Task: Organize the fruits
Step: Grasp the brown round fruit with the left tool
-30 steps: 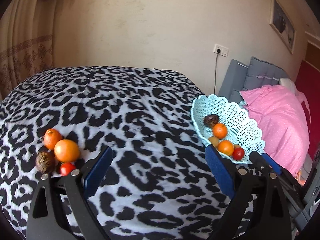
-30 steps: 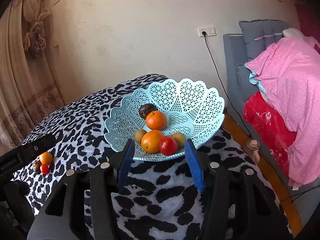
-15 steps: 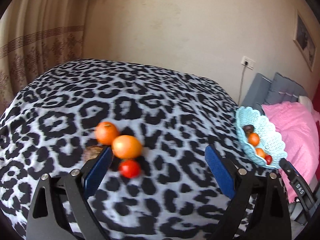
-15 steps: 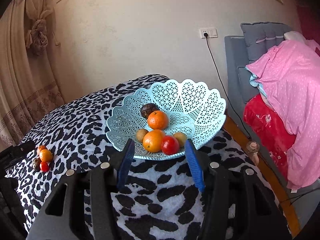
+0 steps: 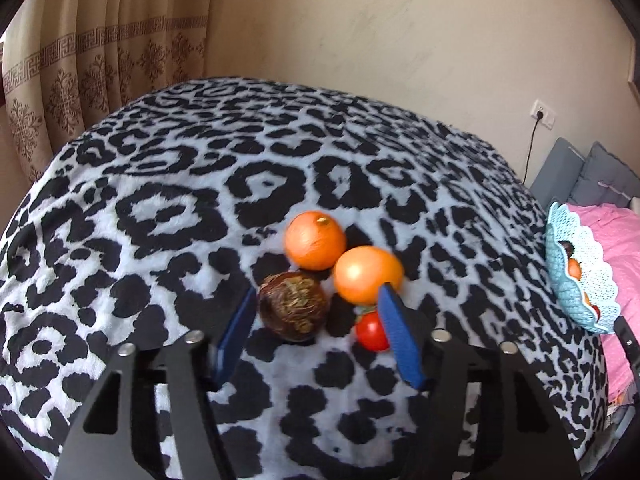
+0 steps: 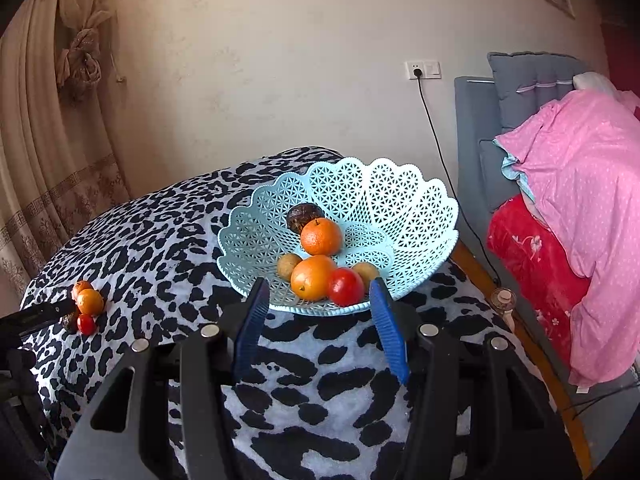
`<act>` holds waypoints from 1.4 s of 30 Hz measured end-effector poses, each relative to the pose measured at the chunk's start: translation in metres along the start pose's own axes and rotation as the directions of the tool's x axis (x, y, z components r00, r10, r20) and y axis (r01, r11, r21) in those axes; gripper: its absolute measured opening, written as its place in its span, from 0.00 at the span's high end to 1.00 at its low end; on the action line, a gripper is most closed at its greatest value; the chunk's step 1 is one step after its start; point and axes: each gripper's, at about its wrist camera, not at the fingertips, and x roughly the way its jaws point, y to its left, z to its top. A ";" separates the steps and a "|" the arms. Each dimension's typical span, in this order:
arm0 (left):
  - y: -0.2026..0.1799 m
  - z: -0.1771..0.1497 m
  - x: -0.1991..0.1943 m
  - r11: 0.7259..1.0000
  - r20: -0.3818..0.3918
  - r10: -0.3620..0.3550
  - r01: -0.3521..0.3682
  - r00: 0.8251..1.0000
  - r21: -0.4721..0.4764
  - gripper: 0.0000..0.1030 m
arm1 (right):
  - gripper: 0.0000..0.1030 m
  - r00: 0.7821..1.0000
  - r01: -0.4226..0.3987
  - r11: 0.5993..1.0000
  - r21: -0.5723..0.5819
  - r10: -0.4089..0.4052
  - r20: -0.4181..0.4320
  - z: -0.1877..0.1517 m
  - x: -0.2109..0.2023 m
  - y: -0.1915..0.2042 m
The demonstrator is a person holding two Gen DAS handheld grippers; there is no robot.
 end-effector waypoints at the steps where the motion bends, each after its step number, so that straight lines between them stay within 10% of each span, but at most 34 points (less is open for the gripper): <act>1: 0.001 -0.001 0.002 1.000 -0.007 0.001 -0.001 1.000 -0.002 0.44 | 0.48 1.000 0.001 1.000 -0.001 -0.001 0.000 0.000 0.000 0.000; 17: 0.016 -0.001 0.016 0.998 -0.039 -0.018 0.016 0.999 -0.055 0.61 | 0.47 1.000 0.010 1.000 -0.017 -0.011 -0.004 -0.001 0.002 0.004; 30: 0.040 -0.005 -0.012 0.985 0.096 0.008 0.009 0.995 -0.174 0.61 | 0.46 0.999 0.027 0.997 -0.066 -0.028 -0.018 0.004 0.003 0.017; 36: 0.046 -0.008 -0.018 0.978 0.126 0.036 -0.009 0.991 -0.207 0.61 | 0.46 0.993 -0.105 0.991 -0.082 0.100 -0.061 0.016 0.004 0.053; 42: 0.053 -0.010 -0.020 0.971 0.133 0.040 -0.008 0.990 -0.239 0.61 | 0.46 0.939 -0.300 0.950 -0.090 0.277 -0.206 0.015 0.032 0.113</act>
